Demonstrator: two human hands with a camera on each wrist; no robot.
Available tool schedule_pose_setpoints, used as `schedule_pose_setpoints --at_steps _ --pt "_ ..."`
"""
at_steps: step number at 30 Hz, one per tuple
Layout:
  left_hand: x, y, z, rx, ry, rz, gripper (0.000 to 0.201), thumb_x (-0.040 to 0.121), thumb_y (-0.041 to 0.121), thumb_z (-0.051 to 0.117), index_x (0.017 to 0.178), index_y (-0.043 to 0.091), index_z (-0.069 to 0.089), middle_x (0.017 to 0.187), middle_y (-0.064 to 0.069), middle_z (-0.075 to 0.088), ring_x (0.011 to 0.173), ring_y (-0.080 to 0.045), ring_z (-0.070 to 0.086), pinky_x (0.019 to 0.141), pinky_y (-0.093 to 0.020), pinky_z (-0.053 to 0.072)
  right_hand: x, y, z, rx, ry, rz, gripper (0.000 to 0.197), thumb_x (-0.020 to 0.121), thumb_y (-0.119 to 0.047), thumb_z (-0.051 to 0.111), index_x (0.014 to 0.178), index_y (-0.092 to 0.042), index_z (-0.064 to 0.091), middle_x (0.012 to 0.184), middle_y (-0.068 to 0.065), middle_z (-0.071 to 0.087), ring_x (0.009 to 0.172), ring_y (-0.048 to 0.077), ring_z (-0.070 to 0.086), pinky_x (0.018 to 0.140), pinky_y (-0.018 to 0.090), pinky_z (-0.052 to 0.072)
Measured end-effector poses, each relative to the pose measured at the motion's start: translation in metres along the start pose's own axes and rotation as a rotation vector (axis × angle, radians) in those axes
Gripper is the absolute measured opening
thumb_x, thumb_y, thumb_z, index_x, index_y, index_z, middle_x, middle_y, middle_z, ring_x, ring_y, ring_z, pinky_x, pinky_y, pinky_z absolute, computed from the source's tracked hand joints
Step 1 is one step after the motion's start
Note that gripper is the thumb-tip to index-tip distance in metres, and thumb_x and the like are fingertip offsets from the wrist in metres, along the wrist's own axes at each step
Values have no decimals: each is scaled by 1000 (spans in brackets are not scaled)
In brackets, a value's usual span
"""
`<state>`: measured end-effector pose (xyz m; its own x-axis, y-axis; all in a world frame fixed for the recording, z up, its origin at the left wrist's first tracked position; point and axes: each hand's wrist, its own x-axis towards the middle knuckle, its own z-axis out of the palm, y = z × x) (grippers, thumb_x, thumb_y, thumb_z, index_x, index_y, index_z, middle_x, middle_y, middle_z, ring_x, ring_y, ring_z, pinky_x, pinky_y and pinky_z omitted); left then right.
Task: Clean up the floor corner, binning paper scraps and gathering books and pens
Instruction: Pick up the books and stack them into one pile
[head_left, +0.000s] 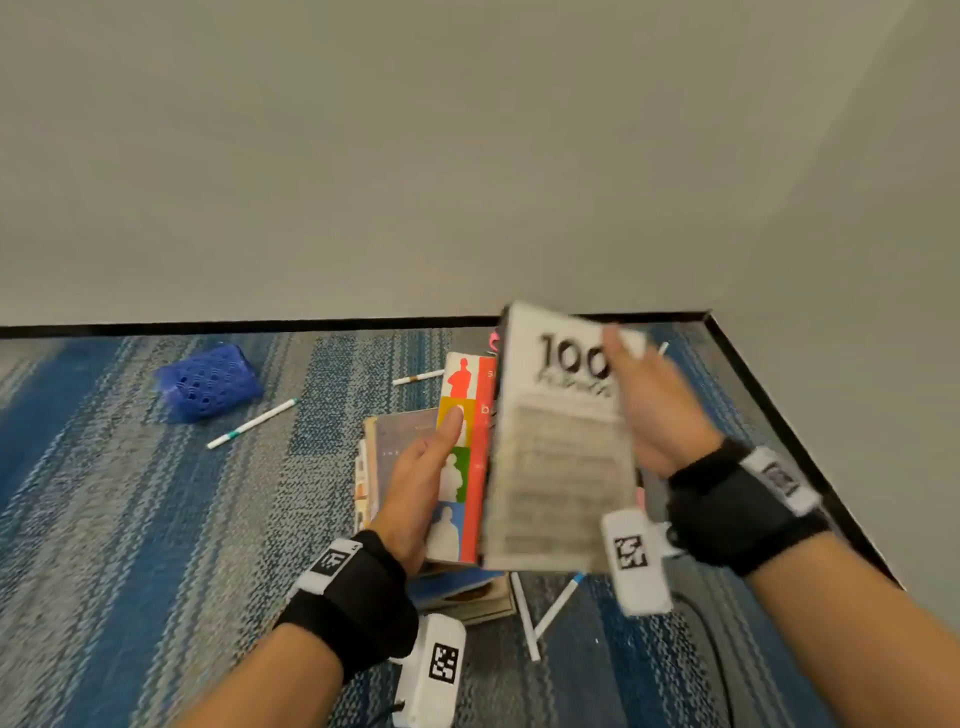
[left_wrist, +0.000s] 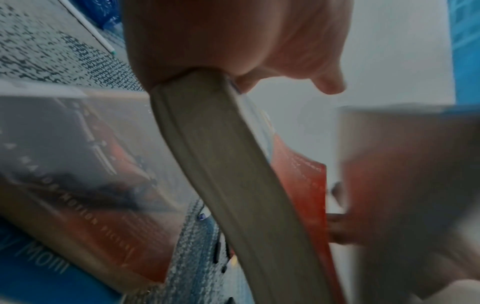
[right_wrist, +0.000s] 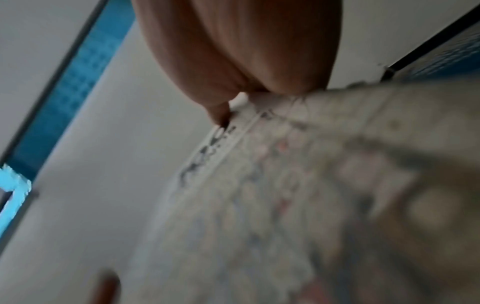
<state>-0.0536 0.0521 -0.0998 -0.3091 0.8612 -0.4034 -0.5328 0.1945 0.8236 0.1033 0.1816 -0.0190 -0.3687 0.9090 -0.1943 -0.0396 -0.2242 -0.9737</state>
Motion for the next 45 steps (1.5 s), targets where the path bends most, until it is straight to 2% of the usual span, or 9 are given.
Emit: schedule_pose_setpoints --at_steps 6,10,16,20,23,26,35,40,45 --pt "-26 -3 -28 36 55 21 38 83 5 68 120 2 61 111 -17 70 102 -37 67 89 -52 53 0 72 47 -160 -246 232 61 84 -10 71 133 -11 34 121 8 65 107 24 66 93 42 53" --pt "-21 4 -61 -15 155 -13 36 89 24 65 120 5 62 110 -16 71 102 -35 68 93 -53 51 4 91 64 -357 -465 235 38 92 -30 61 128 -18 55 121 -2 67 109 16 66 94 35 52" --pt "3 6 -96 981 442 -177 76 78 68 60 122 6 53 123 -11 56 118 -30 54 99 -36 44 22 144 85 -1140 -220 -13 57 89 -56 46 130 -17 46 127 11 48 122 31 44 102 44 39" --pt "16 -4 -102 521 178 -181 27 83 41 71 98 19 69 112 -3 71 101 -22 68 98 -41 50 20 158 89 -629 -166 173 41 85 -50 61 115 -24 50 126 5 61 112 25 60 100 47 46" --pt "19 -11 -97 378 93 -138 37 84 31 72 118 18 66 111 0 72 98 -17 70 91 -34 55 15 162 92 -272 -130 349 29 75 -40 77 94 -24 63 98 0 73 91 22 70 90 45 54" --pt "13 -9 -97 295 64 -114 45 82 36 72 122 18 63 111 0 72 99 -17 70 90 -33 55 6 169 90 -169 -198 408 62 58 -47 84 111 -19 67 103 3 75 93 24 72 88 48 56" --pt "0 -34 -107 68 141 -215 73 62 36 85 122 3 60 105 -14 73 91 -26 72 66 -28 57 0 165 68 -9 -338 654 63 66 -44 84 117 -11 68 113 18 70 104 33 68 98 51 49" --pt "-9 -36 -100 75 122 -114 77 57 21 89 123 -2 54 104 -16 73 92 -32 72 75 -40 58 -11 161 54 67 -432 629 59 78 -33 76 128 -11 57 122 17 66 112 33 63 98 49 48" --pt "-22 11 -90 166 41 108 52 68 3 80 114 7 56 106 -12 72 94 -31 71 80 -46 57 6 123 59 -60 -433 325 110 52 -33 94 139 -3 33 126 16 62 112 35 63 95 57 49"
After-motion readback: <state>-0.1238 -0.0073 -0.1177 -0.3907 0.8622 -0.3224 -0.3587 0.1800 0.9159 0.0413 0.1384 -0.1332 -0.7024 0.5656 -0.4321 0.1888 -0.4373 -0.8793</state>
